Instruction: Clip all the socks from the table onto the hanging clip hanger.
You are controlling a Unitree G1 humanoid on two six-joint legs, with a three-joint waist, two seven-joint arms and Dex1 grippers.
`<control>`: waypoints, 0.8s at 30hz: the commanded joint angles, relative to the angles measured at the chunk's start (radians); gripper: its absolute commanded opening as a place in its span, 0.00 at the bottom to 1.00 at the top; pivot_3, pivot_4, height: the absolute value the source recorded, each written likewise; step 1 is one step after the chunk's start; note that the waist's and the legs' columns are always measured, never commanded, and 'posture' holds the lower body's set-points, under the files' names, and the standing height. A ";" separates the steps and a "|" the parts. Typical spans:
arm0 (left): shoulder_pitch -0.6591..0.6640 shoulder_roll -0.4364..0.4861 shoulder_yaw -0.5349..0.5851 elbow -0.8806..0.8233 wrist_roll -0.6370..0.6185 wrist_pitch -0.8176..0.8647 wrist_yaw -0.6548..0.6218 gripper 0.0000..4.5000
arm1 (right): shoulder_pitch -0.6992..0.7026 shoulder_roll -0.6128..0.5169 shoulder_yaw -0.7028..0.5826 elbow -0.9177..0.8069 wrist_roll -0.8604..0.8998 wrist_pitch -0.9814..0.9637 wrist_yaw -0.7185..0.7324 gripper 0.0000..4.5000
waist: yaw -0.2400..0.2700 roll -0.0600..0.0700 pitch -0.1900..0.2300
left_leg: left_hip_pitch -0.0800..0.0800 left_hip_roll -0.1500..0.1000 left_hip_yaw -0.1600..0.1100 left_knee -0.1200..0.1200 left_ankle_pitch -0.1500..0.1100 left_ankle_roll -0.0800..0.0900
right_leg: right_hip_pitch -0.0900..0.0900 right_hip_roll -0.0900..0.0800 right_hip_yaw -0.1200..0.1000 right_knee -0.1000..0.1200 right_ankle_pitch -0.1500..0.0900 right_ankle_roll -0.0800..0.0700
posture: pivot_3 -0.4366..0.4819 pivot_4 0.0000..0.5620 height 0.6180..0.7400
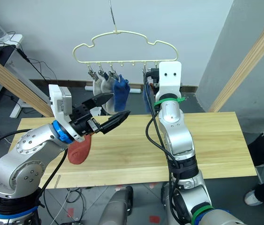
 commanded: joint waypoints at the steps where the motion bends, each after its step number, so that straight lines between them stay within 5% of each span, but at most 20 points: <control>1: 0.001 -0.005 0.001 -0.048 0.001 -0.017 0.005 1.00 | -0.011 0.020 -0.010 -0.012 -0.012 -0.010 -0.015 0.64 | 0.000 0.000 0.000 | 0.000 0.000 0.000 0.000 0.000 0.000 | 0.000 0.000 0.000 0.000 0.000 0.000 | 0.53 0.59 1.00; 24: 0.004 -0.007 -0.009 -0.052 0.003 -0.023 0.007 1.00 | -0.050 0.028 -0.034 0.057 -0.001 -0.055 -0.023 0.64 | 0.000 0.000 0.000 | 0.000 0.000 0.000 0.000 0.000 0.000 | 0.000 0.000 0.000 0.000 0.000 0.000 | 0.53 0.57 1.00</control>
